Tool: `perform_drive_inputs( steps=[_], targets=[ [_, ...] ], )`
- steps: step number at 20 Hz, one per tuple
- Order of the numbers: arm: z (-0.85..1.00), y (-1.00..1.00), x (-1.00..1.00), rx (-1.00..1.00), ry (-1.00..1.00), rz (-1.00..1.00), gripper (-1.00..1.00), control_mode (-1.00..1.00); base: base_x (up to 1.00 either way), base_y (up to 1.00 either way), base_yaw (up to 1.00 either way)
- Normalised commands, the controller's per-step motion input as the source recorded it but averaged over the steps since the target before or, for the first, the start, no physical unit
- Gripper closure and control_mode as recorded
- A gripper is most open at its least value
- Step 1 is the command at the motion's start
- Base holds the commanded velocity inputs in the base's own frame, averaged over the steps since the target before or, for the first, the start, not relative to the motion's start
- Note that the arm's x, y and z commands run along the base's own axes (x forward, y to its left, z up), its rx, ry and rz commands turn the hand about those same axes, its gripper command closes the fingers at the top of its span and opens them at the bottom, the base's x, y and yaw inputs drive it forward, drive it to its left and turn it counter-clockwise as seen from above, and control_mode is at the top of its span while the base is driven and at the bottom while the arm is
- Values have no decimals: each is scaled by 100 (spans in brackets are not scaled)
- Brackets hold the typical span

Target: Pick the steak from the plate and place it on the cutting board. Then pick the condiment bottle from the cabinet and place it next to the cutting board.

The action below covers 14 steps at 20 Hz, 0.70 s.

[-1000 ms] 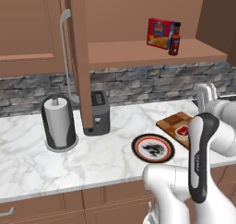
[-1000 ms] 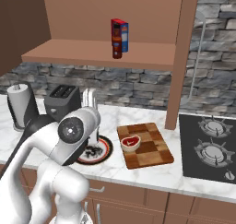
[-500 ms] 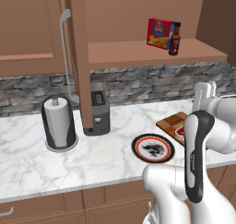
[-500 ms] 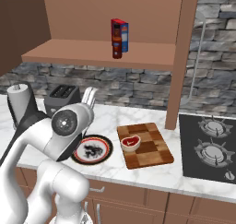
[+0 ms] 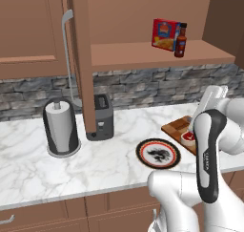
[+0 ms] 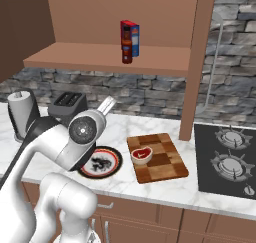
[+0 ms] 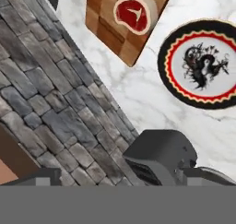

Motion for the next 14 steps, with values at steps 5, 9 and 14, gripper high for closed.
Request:
perform_drive_inputs(
  steps=[5, 9, 14],
  targets=[
    [0, -6, 9, 21, 1, -3, -100, -100, 0, 0, 0],
    [-3, -2, 2, 17, 4, -1, -100, -100, 0, 0, 0],
    [-11, 0, 4, 22, 5, 0, -100, -100, 0, 0, 0]
  ],
)
